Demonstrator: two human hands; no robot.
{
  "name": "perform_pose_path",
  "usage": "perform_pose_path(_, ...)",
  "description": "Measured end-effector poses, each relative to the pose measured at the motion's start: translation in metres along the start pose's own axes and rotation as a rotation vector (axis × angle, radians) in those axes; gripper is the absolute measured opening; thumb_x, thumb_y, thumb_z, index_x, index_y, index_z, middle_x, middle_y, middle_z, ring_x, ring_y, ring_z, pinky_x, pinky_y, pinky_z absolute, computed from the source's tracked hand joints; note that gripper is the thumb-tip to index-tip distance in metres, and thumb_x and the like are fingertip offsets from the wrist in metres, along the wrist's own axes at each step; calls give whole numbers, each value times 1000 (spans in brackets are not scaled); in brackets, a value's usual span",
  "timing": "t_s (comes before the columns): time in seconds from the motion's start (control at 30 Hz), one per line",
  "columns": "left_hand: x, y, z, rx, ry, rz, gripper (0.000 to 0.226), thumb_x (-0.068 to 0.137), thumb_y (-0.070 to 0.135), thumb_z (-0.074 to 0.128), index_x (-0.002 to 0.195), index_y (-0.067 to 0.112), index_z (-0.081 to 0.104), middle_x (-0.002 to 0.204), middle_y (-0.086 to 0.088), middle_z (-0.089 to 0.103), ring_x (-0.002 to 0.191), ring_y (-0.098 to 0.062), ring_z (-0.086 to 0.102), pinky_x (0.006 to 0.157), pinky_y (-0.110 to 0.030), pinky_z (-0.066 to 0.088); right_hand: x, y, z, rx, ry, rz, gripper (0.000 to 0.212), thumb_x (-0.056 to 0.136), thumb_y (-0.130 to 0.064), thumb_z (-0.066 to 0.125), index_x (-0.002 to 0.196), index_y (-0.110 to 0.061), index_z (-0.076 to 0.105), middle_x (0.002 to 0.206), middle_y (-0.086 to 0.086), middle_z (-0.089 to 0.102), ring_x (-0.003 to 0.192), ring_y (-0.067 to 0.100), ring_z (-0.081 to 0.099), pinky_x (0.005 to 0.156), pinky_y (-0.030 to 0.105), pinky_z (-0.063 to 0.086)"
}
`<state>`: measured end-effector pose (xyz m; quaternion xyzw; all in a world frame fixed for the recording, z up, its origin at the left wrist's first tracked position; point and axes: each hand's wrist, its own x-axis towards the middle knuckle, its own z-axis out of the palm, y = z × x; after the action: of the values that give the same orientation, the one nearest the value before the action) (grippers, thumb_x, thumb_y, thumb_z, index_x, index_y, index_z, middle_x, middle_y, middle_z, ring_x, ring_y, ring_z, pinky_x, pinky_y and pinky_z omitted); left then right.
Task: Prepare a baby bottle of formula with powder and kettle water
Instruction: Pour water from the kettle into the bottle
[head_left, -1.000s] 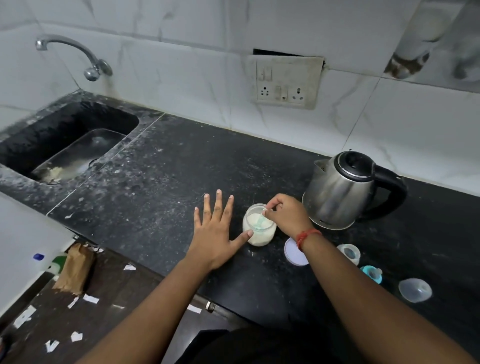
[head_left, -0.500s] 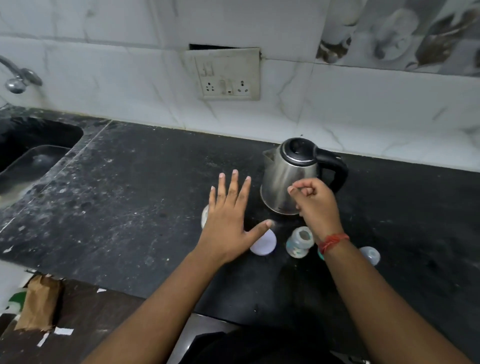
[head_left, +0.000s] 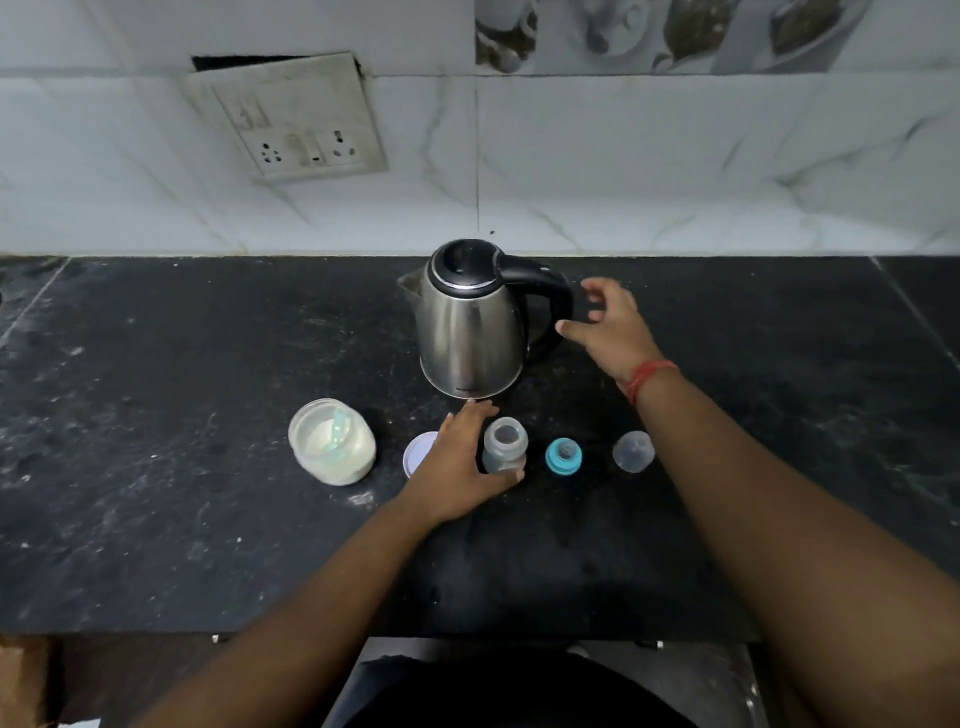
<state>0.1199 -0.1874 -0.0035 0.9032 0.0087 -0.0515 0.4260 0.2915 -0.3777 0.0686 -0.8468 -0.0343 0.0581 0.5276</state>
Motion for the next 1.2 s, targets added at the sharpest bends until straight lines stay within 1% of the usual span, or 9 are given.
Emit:
perform_pose_path(0.1,3,-2,5,-12,-13,-4,66,85,32,84,140,16,52,144,1,56,143,-21,43,122,-37,27,14,-2,3,5,-114,-10,41,86,-14,78,119,-27,59,126,2,61,114,16,60,106,38,49)
perform_pose_path(0.2,2,1,3,-63,52,-22,46,84,25,84,124,24,60,117,14,65,113,-2,58,105,-32,43,20,-3,9,29,-152,9,34,88,-12,74,113,-27,59,113,-1,69,110,19,66,106,42,49)
perform_pose_path(0.3,-3,7,-7,-110,119,-57,47,83,32,83,122,36,58,113,21,65,106,12,57,94,-13,40,23,-5,18,-2,-127,21,28,87,-16,74,108,-28,59,100,-5,68,100,18,65,88,33,50)
perform_pose_path(0.43,-8,13,-25,-218,190,-18,43,84,31,84,111,48,55,113,23,68,107,6,63,86,-8,44,22,-9,24,0,-112,77,24,84,-14,74,98,-28,61,94,-5,68,89,11,63,72,28,44)
perform_pose_path(0.63,-10,7,-42,-304,256,22,43,84,22,84,116,37,59,116,14,70,110,-3,66,95,-25,52,1,-2,34,261,-56,109,36,65,-7,66,95,-26,74,92,1,75,91,19,69,82,36,56)
perform_pose_path(0.77,-9,4,-48,-296,292,14,48,84,23,86,122,31,58,122,8,67,115,-6,64,101,-37,53,-10,-5,45,465,26,143,42,57,-1,61,86,-28,74,74,-9,72,76,10,68,69,30,55)
perform_pose_path(0.9,-12,5,-56,-323,309,34,47,85,24,86,122,30,58,121,11,67,115,-6,64,99,-34,53,-17,-18,42,515,77,138,46,56,1,58,75,-37,76,64,-15,70,63,-3,65,62,24,52)
perform_pose_path(1.1,-14,10,-73,-360,388,61,46,86,26,84,116,46,57,120,19,67,115,-4,64,91,-20,52,-27,-49,13,570,191,75,38,52,2,58,75,-24,73,60,-15,65,63,3,61,60,22,50)
perform_pose_path(1.2,-14,12,-79,-355,434,59,46,86,28,84,115,49,56,120,17,66,114,-6,64,90,-24,54,-37,-62,-4,600,244,39,37,50,4,57,71,-22,72,58,-13,61,61,5,59,60,23,50)
